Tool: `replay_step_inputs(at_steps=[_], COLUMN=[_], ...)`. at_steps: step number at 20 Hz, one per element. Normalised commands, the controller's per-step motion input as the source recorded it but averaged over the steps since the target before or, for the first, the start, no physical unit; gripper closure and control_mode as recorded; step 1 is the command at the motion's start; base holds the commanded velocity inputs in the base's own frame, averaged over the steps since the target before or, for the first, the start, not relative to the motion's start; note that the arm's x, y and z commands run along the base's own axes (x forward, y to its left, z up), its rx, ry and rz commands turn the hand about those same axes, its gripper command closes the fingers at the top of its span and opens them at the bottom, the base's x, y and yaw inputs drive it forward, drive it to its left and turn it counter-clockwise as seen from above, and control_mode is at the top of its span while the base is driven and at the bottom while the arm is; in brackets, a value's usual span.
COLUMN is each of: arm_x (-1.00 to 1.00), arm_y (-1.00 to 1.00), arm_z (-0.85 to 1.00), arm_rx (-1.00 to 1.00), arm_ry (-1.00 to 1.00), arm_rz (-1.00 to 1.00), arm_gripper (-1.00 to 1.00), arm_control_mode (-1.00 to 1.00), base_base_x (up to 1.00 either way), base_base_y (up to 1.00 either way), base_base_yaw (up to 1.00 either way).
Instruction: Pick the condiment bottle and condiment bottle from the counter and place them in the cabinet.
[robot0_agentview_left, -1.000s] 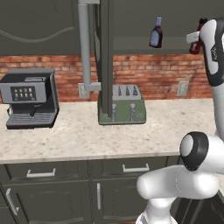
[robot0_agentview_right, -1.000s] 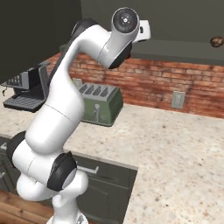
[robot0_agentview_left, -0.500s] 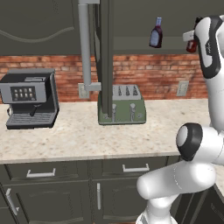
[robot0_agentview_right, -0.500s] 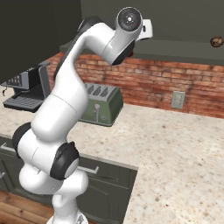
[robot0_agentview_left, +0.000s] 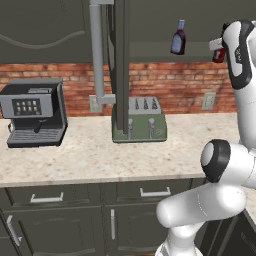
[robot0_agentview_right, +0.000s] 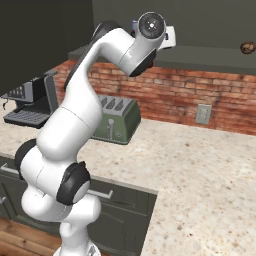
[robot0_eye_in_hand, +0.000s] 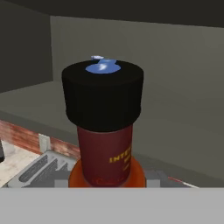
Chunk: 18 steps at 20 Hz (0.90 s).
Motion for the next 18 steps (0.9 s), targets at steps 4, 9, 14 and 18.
replay_step_inputs(at_steps=[4, 9, 14, 18], arm_x=[0.02, 0.03, 0.07, 0.1], arm_y=[-0.02, -0.03, -0.09, -0.15], arm_z=[-0.15, -0.1, -0.01, 0.09], arm_rx=[0.0, 0.0, 0.0, 0.0], arm_ry=[0.0, 0.0, 0.0, -0.02], arm_rz=[0.0, 0.0, 0.0, 0.0], arm_gripper=[1.0, 1.0, 1.0, 1.0], arm_control_mode=[-1.0, -1.0, -1.0, -1.0], base_base_x=[0.0, 0.0, 0.0, 0.0], base_base_y=[0.0, 0.0, 0.0, 0.0], base_base_yaw=[0.0, 0.0, 0.0, 0.0])
